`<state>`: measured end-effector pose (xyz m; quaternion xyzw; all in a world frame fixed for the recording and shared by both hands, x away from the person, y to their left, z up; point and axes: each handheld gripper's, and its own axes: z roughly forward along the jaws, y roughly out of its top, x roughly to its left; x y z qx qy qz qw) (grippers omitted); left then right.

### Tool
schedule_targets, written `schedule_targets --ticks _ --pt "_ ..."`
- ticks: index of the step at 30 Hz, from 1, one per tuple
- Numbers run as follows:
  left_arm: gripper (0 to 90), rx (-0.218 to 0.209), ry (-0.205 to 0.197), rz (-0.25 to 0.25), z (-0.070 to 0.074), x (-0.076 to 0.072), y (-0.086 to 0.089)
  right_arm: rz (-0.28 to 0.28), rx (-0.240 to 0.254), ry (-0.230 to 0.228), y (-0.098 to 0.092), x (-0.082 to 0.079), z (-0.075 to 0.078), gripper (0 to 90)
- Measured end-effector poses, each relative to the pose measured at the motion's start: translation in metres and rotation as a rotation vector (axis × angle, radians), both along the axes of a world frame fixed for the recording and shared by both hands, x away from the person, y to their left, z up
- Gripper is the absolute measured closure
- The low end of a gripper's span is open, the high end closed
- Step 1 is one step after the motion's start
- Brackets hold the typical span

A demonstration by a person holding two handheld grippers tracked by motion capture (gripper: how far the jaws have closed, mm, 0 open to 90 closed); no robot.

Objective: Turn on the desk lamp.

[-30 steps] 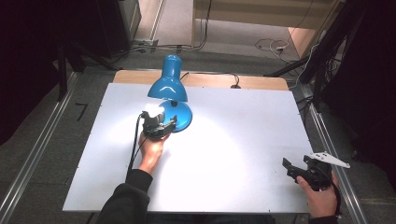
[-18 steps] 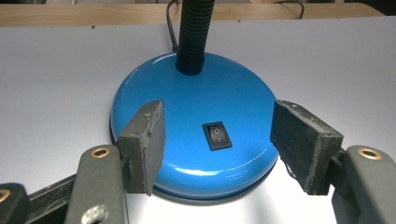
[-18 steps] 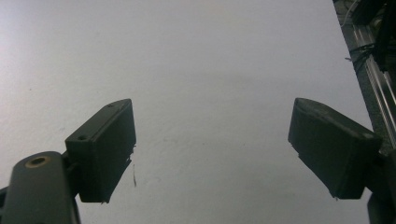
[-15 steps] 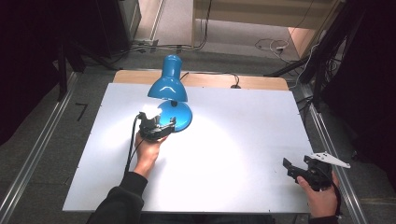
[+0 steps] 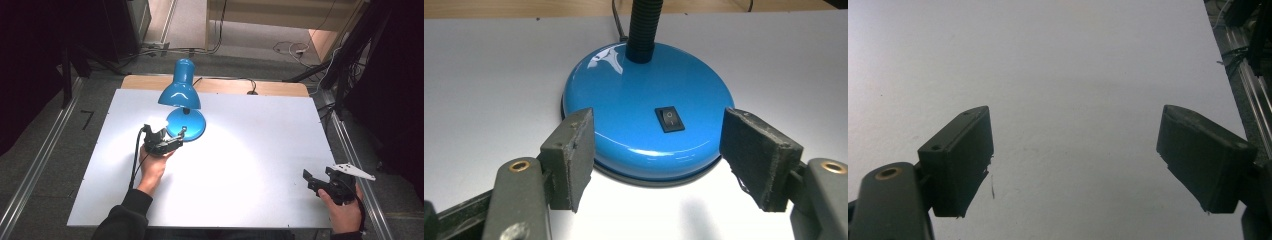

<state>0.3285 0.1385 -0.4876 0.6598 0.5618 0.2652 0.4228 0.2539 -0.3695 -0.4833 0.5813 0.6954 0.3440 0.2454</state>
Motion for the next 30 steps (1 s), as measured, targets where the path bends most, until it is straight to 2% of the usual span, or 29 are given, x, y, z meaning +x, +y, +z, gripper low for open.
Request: schedule_targets --ticks 18,24,30 --pt "29.5 0.008 -0.002 0.002 0.001 -0.018 0.015 -0.001 0.002 -0.001 -0.001 -0.001 0.001 13.7" --pt "28.5 0.0 0.001 -0.006 0.002 -0.025 0.017 -0.004 0.005 0.0 -0.001 -0.002 0.001 13.7" --pt "28.1 -0.012 -0.012 0.002 0.005 -0.032 0.021 -0.004 0.005 0.0 -0.001 -0.002 0.001 13.7"
